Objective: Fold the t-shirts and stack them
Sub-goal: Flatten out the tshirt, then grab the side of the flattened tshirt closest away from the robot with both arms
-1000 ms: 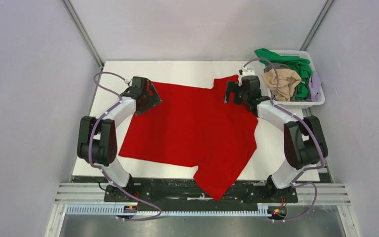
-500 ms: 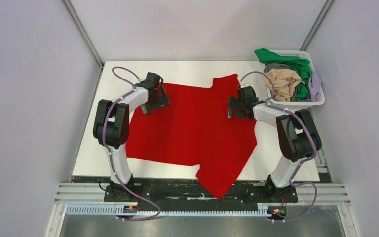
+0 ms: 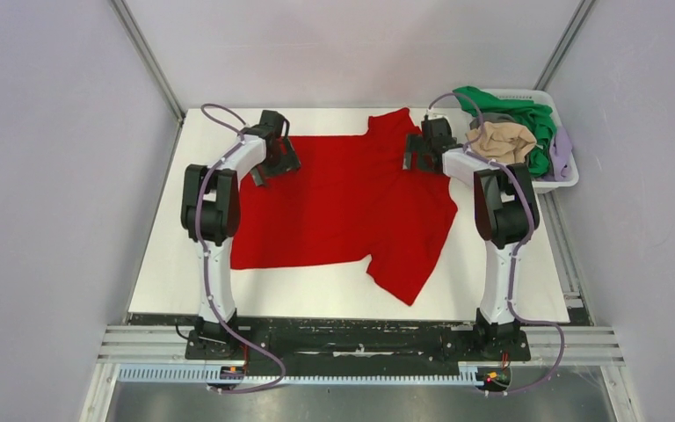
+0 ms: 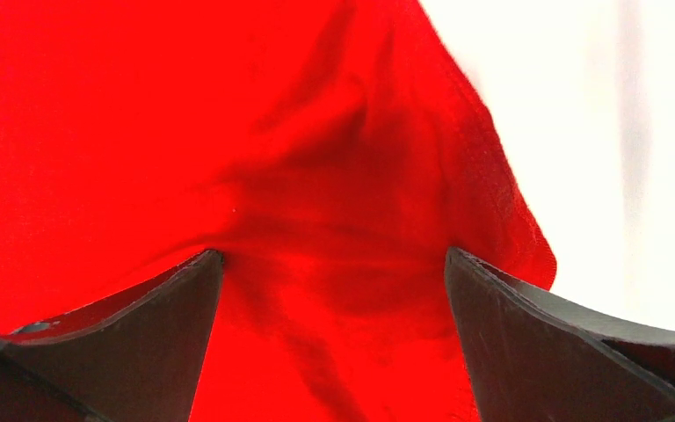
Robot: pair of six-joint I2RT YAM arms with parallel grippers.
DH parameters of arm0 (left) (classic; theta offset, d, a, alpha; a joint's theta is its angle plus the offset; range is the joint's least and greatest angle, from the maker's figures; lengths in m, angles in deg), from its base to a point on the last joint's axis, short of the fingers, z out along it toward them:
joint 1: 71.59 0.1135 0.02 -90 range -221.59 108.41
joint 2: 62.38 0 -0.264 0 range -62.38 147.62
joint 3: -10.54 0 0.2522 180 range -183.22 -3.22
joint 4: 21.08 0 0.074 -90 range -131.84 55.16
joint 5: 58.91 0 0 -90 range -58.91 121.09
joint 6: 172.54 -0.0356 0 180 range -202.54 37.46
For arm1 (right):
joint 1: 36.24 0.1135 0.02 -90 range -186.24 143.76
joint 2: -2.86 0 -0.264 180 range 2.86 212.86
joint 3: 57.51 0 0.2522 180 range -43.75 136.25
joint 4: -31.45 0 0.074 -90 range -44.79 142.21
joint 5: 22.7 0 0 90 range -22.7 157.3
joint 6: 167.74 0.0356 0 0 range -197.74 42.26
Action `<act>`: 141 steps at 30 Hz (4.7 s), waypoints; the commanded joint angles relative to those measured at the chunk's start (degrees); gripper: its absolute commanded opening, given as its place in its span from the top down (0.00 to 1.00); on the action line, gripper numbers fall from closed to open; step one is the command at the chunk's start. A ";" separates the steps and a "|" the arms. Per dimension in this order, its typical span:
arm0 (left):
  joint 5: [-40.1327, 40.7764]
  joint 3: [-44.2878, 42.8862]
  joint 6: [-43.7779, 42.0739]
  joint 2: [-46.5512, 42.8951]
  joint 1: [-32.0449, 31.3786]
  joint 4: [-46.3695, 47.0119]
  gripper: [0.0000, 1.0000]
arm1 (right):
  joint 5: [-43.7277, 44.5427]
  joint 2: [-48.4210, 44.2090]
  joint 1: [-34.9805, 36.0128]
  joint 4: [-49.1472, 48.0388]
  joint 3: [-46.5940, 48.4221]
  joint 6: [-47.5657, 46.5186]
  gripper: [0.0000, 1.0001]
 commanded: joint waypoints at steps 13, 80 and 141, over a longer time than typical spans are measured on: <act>1.59 14.90 1.55 -21.33 -0.64 3.62 0.00 | -1.79 -22.77 -2.39 -4.03 -15.22 -2.69 0.02; 2.53 57.93 14.33 -43.80 11.14 -4.89 0.55 | 3.15 -55.26 -2.39 -19.74 -52.93 0.55 0.02; 8.06 57.25 15.20 -55.02 9.60 1.79 0.98 | -3.53 -44.55 42.28 26.11 -50.01 1.29 0.91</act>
